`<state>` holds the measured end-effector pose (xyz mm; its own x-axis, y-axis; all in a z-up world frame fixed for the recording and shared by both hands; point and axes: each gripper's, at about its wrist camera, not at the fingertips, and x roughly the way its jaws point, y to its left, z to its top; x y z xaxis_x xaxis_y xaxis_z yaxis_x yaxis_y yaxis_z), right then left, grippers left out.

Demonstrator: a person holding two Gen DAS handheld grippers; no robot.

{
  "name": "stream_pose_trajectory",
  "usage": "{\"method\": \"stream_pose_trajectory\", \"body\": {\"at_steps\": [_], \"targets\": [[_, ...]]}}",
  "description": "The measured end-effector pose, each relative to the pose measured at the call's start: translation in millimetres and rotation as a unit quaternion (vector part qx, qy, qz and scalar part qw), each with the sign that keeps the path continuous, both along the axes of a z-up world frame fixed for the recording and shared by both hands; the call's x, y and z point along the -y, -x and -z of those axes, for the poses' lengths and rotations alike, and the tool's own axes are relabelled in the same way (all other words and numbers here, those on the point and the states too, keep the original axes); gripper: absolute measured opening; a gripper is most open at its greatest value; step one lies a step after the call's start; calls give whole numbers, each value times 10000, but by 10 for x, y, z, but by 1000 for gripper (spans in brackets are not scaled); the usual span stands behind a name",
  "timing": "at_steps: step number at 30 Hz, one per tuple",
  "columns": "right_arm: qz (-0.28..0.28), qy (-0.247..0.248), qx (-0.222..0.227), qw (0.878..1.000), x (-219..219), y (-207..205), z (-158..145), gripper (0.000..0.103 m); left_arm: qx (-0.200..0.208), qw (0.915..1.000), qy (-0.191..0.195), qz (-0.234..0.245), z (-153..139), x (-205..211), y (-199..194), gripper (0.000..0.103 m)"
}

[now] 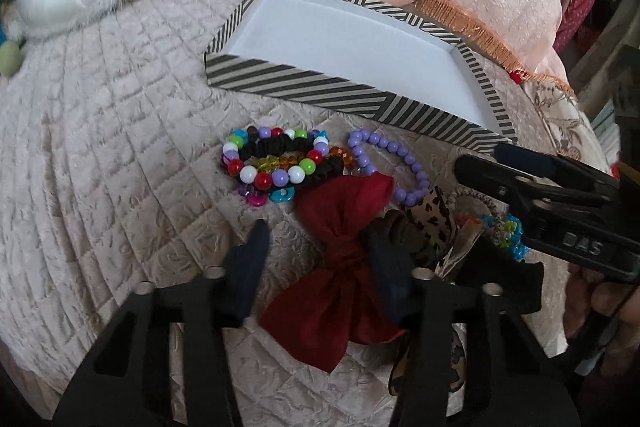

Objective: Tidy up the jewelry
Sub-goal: 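Close the left tool on the red bow while the right tool grasps the purple bead bracelet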

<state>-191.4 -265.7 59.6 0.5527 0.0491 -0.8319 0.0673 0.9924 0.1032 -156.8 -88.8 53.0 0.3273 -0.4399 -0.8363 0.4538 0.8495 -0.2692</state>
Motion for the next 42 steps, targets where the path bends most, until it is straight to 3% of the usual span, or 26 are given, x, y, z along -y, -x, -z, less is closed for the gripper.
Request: {"method": "stream_pose_trajectory", "body": {"at_steps": [5, 9, 12, 15, 16, 18, 19, 21, 23, 25, 33, 42], "targets": [[-104, 58, -271, 9996, -46, -249, 167, 70, -57, 9999, 112, 29, -3, -42, -8, 32], [-118, 233, -591, 9979, -98, -432, 348, 55, -124, 9998, 141, 8, 26, -53, -18, 31], [-132, 356, -645, 9972, -121, -502, 445, 50, -150, 9998, 157, -6, 52, -62, -15, 34], [-195, 449, -509, 9975, -151, -508, 434, 31, -149, 9999, -37, -81, 105, -40, -22, 56], [-193, 435, -483, 9977, -151, -507, 425, 19, -167, 9998, -54, -96, 127, -38, -27, 56], [-171, 443, -413, 9980, -147, -482, 393, 9, -195, 9998, -7, -94, 150, -44, -31, 55], [-164, 351, -344, 9987, -136, -450, 356, 8, -183, 9998, 14, -71, 145, -50, -24, 53], [-144, 246, -226, 9993, -130, -398, 272, 8, -301, 9993, 193, 69, 137, -48, -18, 22], [-145, 171, -65, 9997, -126, -304, 154, 9, -317, 9991, 266, 83, 111, -42, -6, 16], [-150, 116, 106, 9998, -138, -207, 11, 9, -179, 9996, 205, 69, 50, -47, 36, 14], [-181, 59, 663, 9976, -108, 104, -534, 8, 73, 9984, 553, -136, -353, -269, 99, 13], [-65, 108, 950, 9954, -14, 281, -878, 8, 699, 9965, 418, -172, -843, -286, 148, 13]]}}
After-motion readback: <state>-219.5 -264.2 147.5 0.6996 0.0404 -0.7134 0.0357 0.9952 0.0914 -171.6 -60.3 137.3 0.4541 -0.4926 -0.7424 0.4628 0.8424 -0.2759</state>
